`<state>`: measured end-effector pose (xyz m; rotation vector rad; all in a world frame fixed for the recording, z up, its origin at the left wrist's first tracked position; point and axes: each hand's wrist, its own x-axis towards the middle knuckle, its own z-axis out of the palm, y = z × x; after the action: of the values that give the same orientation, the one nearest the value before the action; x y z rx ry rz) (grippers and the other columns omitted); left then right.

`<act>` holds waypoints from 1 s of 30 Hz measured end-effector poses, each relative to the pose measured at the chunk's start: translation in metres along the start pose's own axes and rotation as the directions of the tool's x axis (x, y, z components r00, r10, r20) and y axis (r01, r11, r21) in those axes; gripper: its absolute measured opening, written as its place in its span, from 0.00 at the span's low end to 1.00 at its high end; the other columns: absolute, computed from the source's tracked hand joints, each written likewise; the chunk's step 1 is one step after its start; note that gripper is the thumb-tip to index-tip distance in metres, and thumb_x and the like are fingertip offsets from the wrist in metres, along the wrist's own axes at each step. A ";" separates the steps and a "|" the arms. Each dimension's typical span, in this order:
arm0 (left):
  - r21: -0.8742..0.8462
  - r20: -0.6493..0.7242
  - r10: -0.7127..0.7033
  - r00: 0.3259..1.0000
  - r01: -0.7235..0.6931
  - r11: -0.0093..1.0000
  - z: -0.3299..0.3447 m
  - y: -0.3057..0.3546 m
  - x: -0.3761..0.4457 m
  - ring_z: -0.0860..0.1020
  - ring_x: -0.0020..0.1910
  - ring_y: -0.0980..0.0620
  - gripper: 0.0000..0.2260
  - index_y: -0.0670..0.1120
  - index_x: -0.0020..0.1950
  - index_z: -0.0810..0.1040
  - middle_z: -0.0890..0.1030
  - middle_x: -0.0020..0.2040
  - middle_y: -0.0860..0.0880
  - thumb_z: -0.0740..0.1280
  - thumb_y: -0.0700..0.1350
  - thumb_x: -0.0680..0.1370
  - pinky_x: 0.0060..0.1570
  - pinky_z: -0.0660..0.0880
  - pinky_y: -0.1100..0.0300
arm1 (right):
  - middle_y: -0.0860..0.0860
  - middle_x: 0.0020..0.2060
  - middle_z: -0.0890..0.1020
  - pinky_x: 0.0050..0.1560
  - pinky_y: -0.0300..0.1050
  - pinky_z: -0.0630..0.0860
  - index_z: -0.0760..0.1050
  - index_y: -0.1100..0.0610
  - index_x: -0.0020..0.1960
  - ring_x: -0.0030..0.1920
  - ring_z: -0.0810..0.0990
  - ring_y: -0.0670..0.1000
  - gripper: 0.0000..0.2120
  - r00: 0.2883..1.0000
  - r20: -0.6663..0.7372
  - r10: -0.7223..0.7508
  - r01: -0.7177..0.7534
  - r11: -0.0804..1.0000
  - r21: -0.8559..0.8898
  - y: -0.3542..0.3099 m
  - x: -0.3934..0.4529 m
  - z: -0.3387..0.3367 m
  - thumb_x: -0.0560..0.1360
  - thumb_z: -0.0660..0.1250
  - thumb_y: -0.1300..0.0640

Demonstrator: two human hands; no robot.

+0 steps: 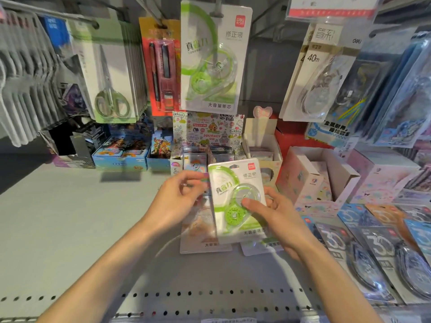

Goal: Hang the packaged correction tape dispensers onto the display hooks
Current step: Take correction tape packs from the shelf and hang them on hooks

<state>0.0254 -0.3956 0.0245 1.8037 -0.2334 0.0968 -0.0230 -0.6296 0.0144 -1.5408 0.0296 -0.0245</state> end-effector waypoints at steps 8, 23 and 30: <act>0.779 0.151 -0.203 0.967 0.010 0.627 0.013 -0.035 -0.021 0.71 0.63 0.54 0.41 0.58 0.70 0.71 0.71 0.65 0.56 0.66 0.78 0.63 0.59 0.71 0.57 | 0.50 0.49 0.90 0.48 0.48 0.84 0.79 0.51 0.61 0.49 0.90 0.53 0.18 0.992 -0.122 -0.005 -0.004 0.997 -0.074 0.014 0.007 -0.017 0.74 0.79 0.55; 0.574 0.132 0.013 0.991 -0.087 0.815 -0.002 -0.013 -0.033 0.70 0.51 0.72 0.33 0.61 0.66 0.74 0.70 0.53 0.69 0.68 0.73 0.64 0.41 0.67 0.70 | 0.51 0.49 0.90 0.56 0.56 0.84 0.78 0.52 0.63 0.49 0.90 0.54 0.17 0.983 -0.175 0.064 -0.069 0.997 -0.020 0.014 -0.007 -0.011 0.76 0.76 0.57; 0.478 0.154 0.172 0.973 -0.225 0.849 0.008 0.017 -0.041 0.72 0.54 0.69 0.33 0.61 0.69 0.73 0.69 0.55 0.69 0.69 0.71 0.66 0.47 0.69 0.70 | 0.51 0.55 0.89 0.57 0.56 0.84 0.79 0.52 0.65 0.55 0.88 0.54 0.21 0.999 0.054 0.002 -0.006 0.998 0.065 -0.006 -0.017 0.021 0.74 0.78 0.54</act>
<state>-0.0187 -0.4026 0.0308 2.2952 -0.5096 0.2255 -0.0390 -0.6082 0.0216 -1.4757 -0.0109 0.0192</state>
